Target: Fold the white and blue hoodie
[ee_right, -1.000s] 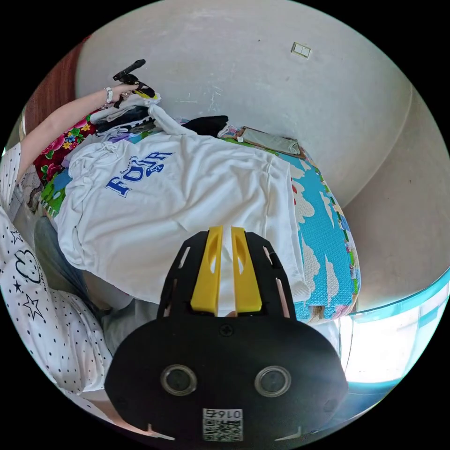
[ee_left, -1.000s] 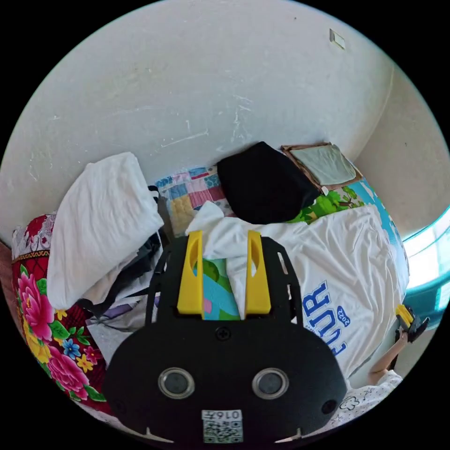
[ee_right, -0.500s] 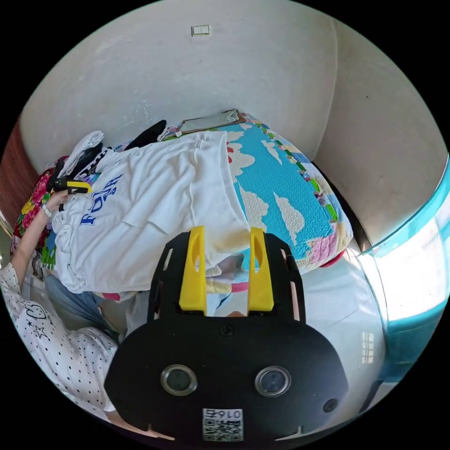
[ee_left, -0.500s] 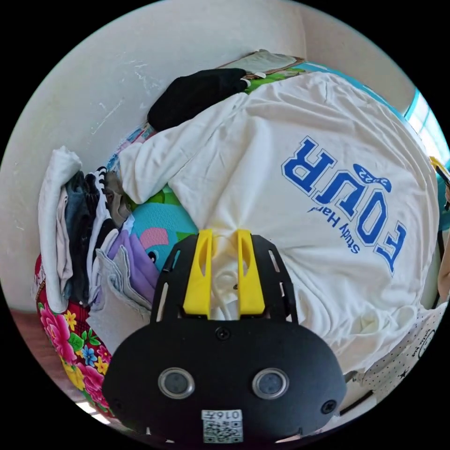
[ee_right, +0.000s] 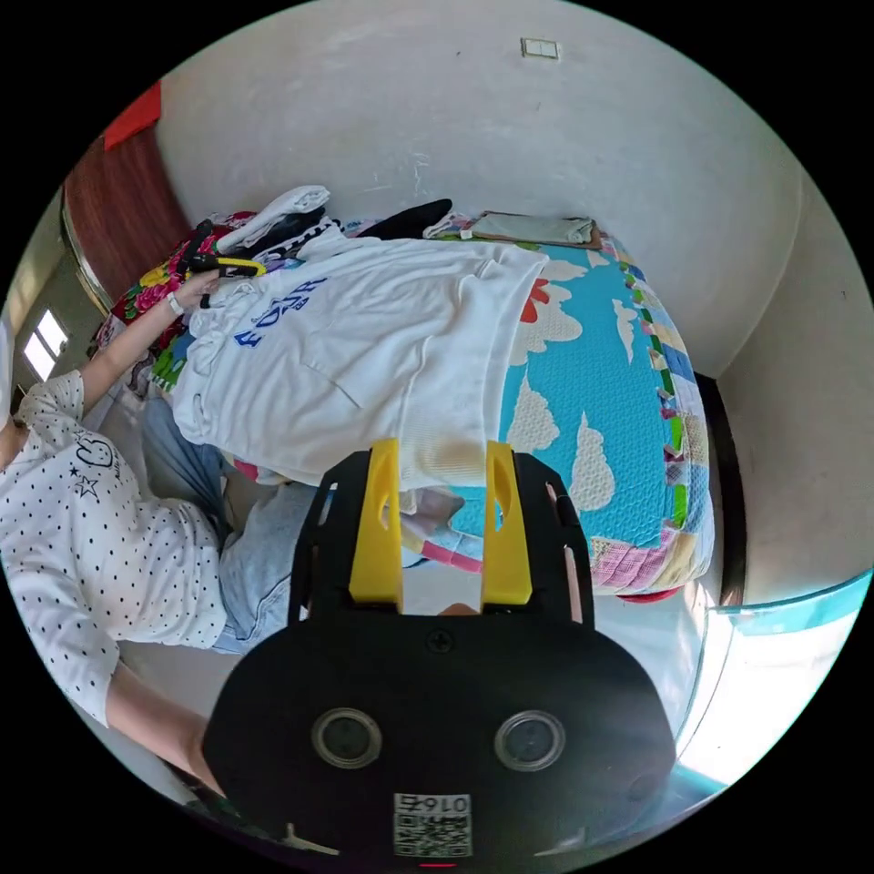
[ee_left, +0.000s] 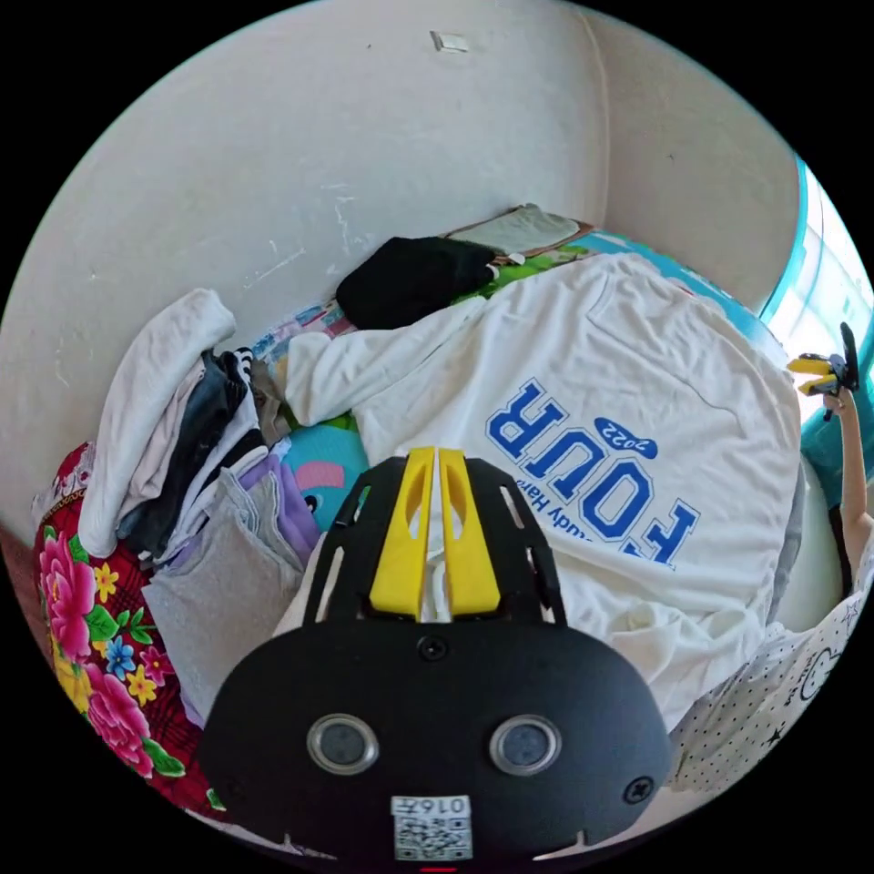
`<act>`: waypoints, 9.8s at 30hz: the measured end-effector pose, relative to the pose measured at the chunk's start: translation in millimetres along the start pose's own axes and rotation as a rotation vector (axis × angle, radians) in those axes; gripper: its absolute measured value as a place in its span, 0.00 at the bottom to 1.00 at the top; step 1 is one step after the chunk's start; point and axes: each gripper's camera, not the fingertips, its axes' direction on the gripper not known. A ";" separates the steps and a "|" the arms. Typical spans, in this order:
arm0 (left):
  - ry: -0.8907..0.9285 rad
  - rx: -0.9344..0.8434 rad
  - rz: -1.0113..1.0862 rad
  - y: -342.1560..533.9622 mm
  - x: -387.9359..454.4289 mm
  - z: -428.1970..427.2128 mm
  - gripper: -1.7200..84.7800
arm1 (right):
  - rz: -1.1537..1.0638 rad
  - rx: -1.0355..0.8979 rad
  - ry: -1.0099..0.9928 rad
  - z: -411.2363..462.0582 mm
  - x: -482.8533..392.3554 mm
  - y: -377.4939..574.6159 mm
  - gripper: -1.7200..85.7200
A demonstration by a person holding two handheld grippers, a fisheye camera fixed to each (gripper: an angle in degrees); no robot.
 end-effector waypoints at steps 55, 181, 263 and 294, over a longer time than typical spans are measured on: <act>0.259 -0.074 0.548 -642.7 378.7 104.8 0.01 | -0.017 0.433 0.072 -89.9 41.6 228.5 0.02; -0.118 0.017 -0.526 725.5 71.1 268.1 0.15 | -0.418 0.344 -0.136 258.8 -531.8 -226.1 0.16; 0.739 0.095 0.099 638.2 217.6 352.7 0.02 | -0.384 0.125 -0.310 237.2 -440.0 -66.3 0.04; 0.869 -0.030 0.023 611.1 211.0 333.1 0.01 | -0.386 -0.048 -0.633 252.6 -393.8 -42.2 0.06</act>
